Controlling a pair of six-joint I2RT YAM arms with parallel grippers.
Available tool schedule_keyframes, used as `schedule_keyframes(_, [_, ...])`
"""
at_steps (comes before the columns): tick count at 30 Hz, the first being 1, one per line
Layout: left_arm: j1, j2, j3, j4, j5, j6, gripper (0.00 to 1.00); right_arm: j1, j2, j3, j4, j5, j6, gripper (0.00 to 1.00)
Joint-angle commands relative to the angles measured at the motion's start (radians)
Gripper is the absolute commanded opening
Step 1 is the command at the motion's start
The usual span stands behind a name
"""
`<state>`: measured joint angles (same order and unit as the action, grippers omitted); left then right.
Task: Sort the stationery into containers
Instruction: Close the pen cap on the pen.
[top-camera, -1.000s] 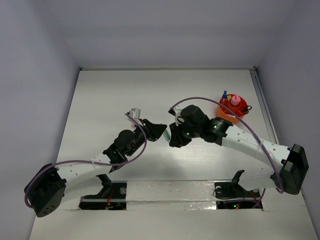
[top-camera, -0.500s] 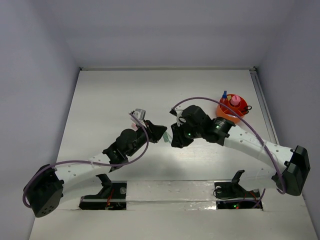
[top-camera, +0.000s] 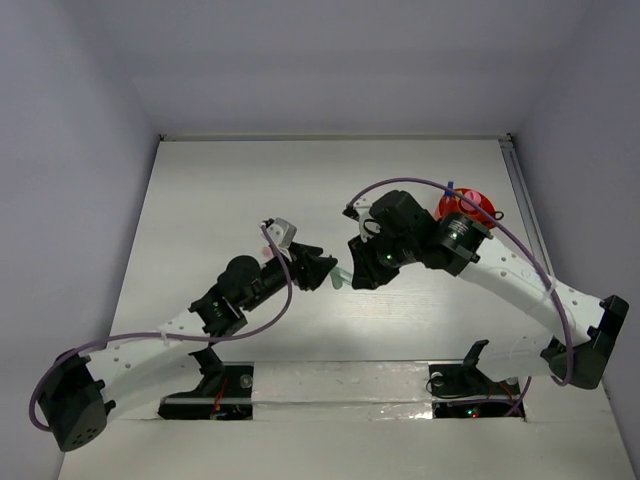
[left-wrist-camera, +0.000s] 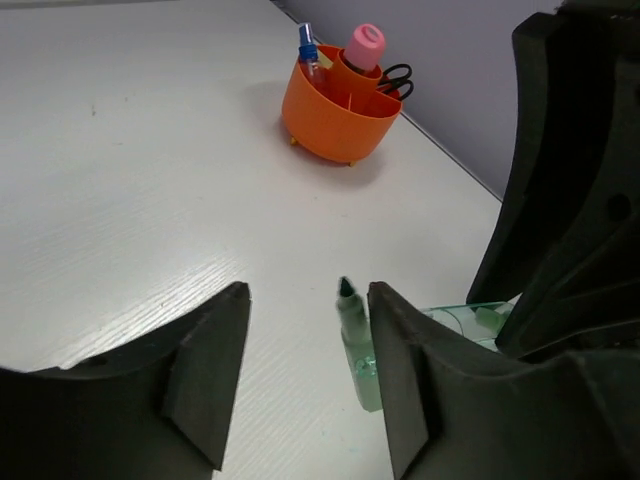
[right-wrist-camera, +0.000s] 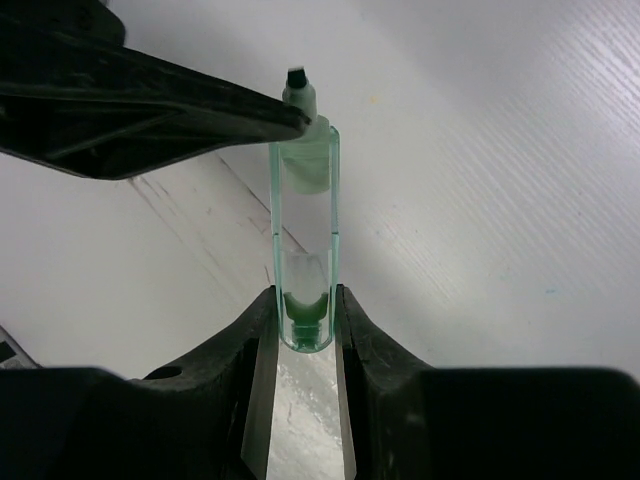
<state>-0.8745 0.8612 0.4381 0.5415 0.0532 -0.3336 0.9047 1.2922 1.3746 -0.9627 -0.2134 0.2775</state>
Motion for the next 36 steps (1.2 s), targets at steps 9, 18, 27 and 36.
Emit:
schedule_keyframes(9, [0.006, -0.25, -0.062, -0.048, -0.089, -0.008, 0.63, -0.053, 0.045, 0.113, -0.059, -0.006, -0.015, 0.0])
schedule_keyframes(18, [0.006, -0.3, -0.162, 0.014, 0.08, -0.051, 0.58, -0.112, 0.087, 0.219, -0.051, -0.053, -0.027, 0.0])
schedule_keyframes(27, [0.006, -0.206, -0.111, 0.08, 0.066, -0.027, 0.57, -0.122, 0.079, 0.224, -0.027, -0.135, -0.011, 0.0])
schedule_keyframes(36, [-0.021, -0.085, -0.053, 0.147, 0.031, -0.005, 0.52, -0.122, 0.056, 0.176, -0.004, -0.169, -0.014, 0.0])
